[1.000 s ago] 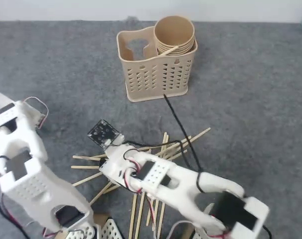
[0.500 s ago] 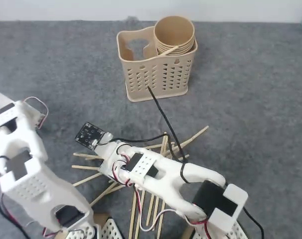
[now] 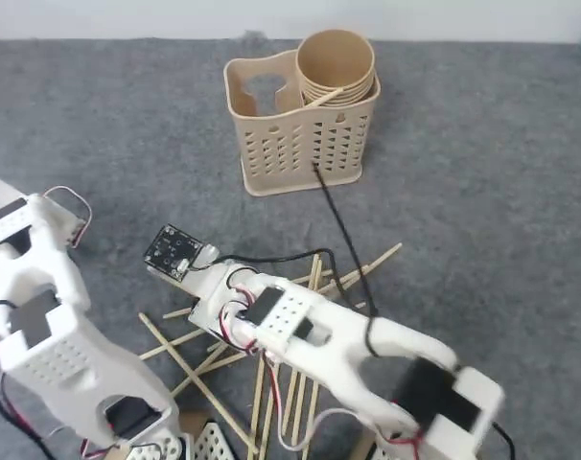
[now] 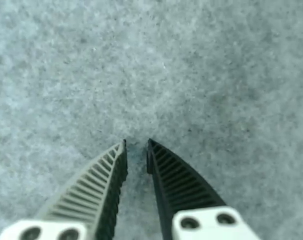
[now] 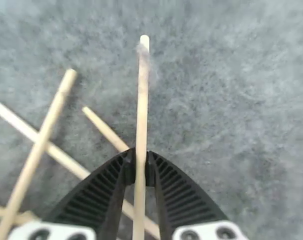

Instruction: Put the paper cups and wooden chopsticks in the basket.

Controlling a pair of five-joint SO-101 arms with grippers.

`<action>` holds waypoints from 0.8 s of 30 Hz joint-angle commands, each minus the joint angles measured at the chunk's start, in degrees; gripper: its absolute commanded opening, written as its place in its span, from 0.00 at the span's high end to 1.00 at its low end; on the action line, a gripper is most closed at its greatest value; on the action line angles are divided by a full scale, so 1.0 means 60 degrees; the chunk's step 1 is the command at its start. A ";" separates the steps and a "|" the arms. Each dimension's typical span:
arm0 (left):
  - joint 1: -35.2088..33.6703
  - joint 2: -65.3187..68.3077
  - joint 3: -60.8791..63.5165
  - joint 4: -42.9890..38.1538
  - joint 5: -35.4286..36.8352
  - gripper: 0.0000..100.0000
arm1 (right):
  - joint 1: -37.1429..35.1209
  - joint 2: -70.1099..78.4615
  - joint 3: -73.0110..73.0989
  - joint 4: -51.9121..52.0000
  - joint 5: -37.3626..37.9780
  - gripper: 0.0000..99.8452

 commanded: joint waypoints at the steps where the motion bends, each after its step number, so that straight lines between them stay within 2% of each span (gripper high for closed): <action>1: -0.0073 -0.0073 -0.0374 0.0088 0.0059 0.94 | 0.0403 -0.2059 0.0396 0.0212 0.0029 0.99; 7: -0.0029 -0.0073 -0.0374 0.0088 0.0059 0.94 | 0.1048 -0.4945 0.1348 0.0198 -0.1319 0.99; 11: -0.0015 -0.0088 -0.0374 0.0088 0.0044 0.94 | 0.1179 -0.6381 0.2183 -0.0374 -0.1714 0.99; 20: -0.0015 -0.0088 -0.0374 0.0088 0.0044 0.94 | 0.2073 -0.7333 0.4850 -0.6425 -0.1773 0.99; 24: -0.0015 -0.0088 -0.0374 0.0088 0.0044 0.94 | 0.2469 -0.7333 0.5216 -0.8359 -0.2535 0.99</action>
